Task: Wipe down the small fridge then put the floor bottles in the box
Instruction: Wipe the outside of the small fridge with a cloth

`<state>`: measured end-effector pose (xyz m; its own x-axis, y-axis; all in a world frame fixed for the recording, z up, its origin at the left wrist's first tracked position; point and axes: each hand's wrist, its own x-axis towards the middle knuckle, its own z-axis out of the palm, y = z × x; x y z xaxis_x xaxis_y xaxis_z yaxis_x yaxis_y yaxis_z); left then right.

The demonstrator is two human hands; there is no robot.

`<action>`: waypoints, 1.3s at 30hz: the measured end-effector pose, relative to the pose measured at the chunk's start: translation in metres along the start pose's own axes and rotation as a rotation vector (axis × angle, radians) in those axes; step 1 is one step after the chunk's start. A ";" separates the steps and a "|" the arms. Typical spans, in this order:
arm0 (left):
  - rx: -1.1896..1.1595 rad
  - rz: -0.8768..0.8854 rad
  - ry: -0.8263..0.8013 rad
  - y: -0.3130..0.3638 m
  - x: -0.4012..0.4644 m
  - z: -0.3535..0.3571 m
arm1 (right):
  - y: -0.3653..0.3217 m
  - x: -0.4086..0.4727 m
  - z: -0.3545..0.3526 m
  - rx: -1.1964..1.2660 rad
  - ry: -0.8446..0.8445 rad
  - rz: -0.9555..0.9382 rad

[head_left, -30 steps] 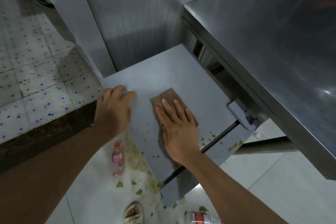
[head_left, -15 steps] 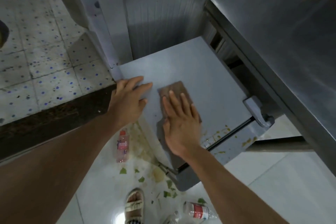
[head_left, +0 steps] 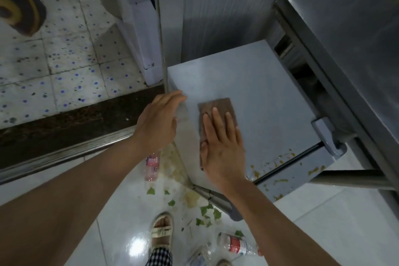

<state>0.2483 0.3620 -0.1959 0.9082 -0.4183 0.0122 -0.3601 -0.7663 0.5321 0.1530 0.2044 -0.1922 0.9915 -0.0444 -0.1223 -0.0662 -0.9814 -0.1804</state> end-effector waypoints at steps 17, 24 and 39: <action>0.042 -0.016 0.009 0.046 -0.030 -0.005 | 0.012 -0.066 -0.003 -0.052 -0.057 -0.123; 0.029 0.081 0.013 0.079 -0.023 0.021 | 0.100 -0.024 -0.019 -0.045 -0.072 0.011; 0.194 0.081 -0.132 0.130 0.000 0.059 | 0.124 -0.073 -0.020 -0.034 0.042 0.069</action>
<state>0.1889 0.2337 -0.1768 0.8434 -0.5328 -0.0696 -0.4766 -0.8016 0.3609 0.0748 0.0821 -0.1858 0.9886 -0.1193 -0.0922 -0.1315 -0.9815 -0.1393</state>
